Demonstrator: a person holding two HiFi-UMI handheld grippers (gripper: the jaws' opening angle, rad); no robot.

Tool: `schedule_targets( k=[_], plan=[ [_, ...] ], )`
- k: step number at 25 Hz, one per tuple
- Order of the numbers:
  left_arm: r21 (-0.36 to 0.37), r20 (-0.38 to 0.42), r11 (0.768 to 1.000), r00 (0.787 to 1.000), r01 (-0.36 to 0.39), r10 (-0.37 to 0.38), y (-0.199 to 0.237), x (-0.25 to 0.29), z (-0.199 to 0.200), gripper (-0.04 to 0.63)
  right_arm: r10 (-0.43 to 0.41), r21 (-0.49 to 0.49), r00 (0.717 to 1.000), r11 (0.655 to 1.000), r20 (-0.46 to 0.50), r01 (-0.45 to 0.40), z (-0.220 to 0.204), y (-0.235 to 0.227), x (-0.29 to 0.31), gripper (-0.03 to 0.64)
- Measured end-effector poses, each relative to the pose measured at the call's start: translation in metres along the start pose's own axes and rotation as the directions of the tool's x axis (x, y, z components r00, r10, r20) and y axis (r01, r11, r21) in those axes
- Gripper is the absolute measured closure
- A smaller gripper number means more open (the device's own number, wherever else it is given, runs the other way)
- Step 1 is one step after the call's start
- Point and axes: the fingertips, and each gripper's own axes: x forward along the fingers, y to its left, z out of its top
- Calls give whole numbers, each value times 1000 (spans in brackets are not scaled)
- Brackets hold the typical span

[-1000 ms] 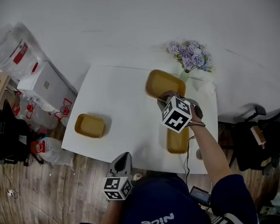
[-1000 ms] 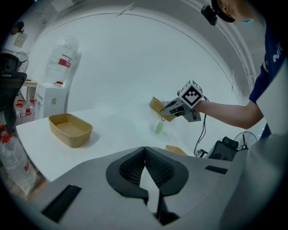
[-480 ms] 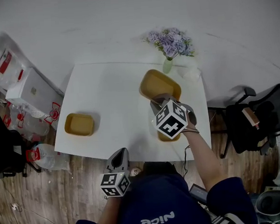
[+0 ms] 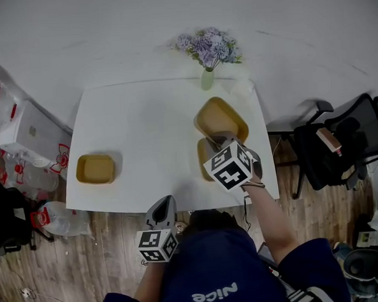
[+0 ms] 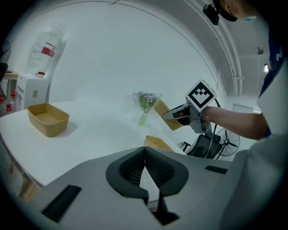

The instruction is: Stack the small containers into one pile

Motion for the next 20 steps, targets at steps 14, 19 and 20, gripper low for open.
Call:
schedule_targets(
  k=[14, 19, 20],
  plan=[
    [12, 11, 1000, 1000, -11, 11, 1, 7, 1, 577, 22, 371, 995, 928, -95, 15, -54, 25, 2, 566],
    [-6, 17, 999, 999, -38, 38, 11, 6, 2, 577, 31, 507, 995, 861, -98, 24, -58, 30, 3, 566],
    [-7, 17, 999, 999, -42, 42, 13, 6, 2, 577, 38, 530, 995, 848, -97, 19, -58, 33, 4, 566]
  ],
)
